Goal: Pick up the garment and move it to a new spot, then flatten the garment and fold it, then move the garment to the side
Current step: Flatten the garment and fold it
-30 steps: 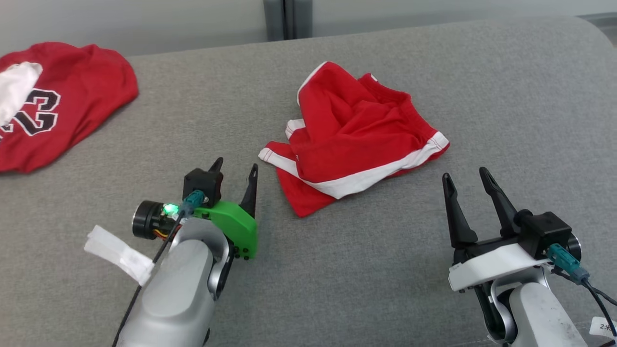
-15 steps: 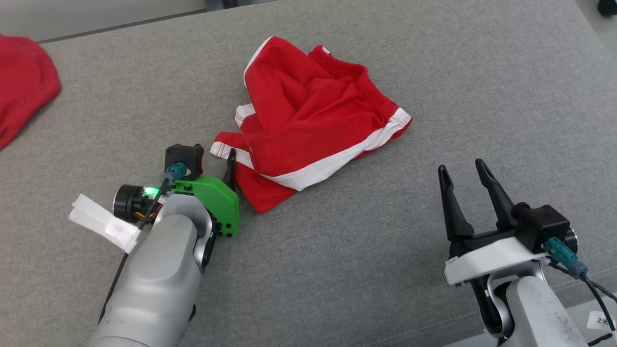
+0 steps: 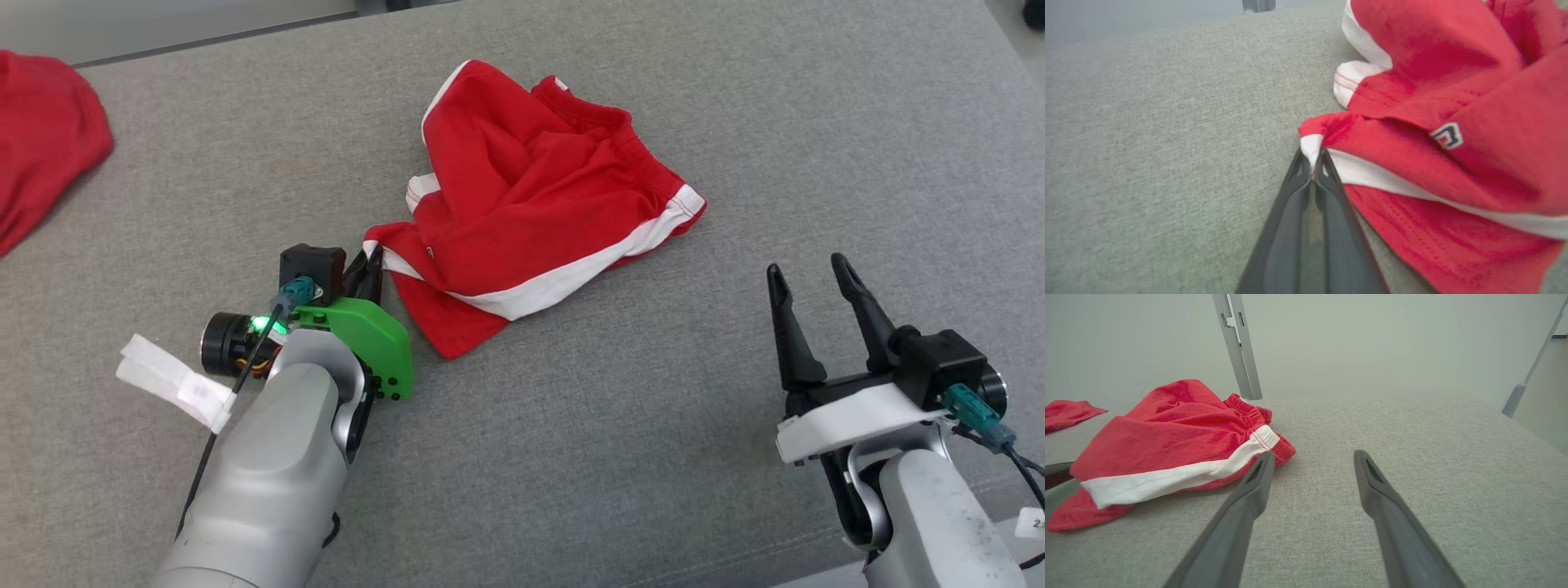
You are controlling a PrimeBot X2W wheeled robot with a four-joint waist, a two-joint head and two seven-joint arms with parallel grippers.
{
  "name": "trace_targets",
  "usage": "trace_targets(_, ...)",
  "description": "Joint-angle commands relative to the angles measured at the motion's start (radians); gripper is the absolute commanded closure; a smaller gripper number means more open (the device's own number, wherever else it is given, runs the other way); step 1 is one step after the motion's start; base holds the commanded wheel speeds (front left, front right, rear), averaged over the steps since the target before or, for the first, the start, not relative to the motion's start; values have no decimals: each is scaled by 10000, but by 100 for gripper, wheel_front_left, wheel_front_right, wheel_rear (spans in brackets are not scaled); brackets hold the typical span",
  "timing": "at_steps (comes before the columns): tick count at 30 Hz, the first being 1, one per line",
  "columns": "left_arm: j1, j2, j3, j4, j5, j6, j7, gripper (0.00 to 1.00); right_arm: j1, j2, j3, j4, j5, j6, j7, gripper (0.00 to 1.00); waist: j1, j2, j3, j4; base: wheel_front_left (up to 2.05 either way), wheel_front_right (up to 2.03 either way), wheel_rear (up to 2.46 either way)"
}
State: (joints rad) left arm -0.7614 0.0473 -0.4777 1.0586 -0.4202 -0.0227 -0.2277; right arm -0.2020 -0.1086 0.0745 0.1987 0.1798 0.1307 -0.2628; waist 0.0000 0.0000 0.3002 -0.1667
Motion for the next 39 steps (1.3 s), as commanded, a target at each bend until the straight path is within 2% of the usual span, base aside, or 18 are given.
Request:
trace_targets(1, 177, 61, -13, -177, -143, 69, -125, 100, -214, -116, -52, 110, -120, 1, -30, 0, 0, 0, -101, 228, 0, 0, 0)
trace_targets(8, 575, 56, -221, -1061, -611, 317, -336, 100, -1061, -695, 174, 1048, -399, 1, 65, 0, 0, 0, -252, 895, 0, 0, 0)
trace_targets(17, 1109, 57, -584, -1810, -907, 529, -374, 100, -2531, -1593, 1470, 2843, -484, 1, 553, 0, 0, 0, -316, 1609, 0, 0, 0)
trace_targets(26, 1380, 57, -901, -2207, -1164, 761, -377, 100, -3694, -2046, 2858, 4618, -67, 1, 1126, 0, 0, 0, -358, 1859, 0, 0, 0)
trace_targets(27, 1392, 57, -911, -2239, -1164, 779, -378, 100, -3792, -2095, 3013, 4766, 1, 0, 1212, 6, 0, 0, -367, 1864, 0, 0, 0)
trace_targets(28, 1413, 57, -923, -2272, -1166, 793, -378, 100, -3886, -2132, 3233, 4925, 120, 0, 1297, 23, 0, 0, -382, 1868, 0, 0, 0)
trace_targets(29, 1436, 57, -928, -2293, -1175, 811, -379, 100, -3969, -2154, 3403, 5031, 204, 0, 1343, 49, 0, 0, -393, 1868, 0, 0, 0)
trace_targets(31, 1483, 57, -936, -2326, -1182, 846, -378, 100, -4127, -2224, 3777, 5209, 438, 0, 1405, 68, 0, 0, -422, 1860, 0, 0, 0)
trace_targets(33, 1515, 57, -926, -2379, -1168, 856, -377, 100, -4270, -2295, 4030, 5252, 683, 0, 1304, 100, 0, 0, -458, 1840, 0, 0, 0)
trace_targets(39, 1615, 170, -737, -2753, -965, 995, -368, 100, -4309, -2419, 4261, 4813, 1596, 0, 630, 100, 0, 0, -758, 1668, 0, 0, 0)
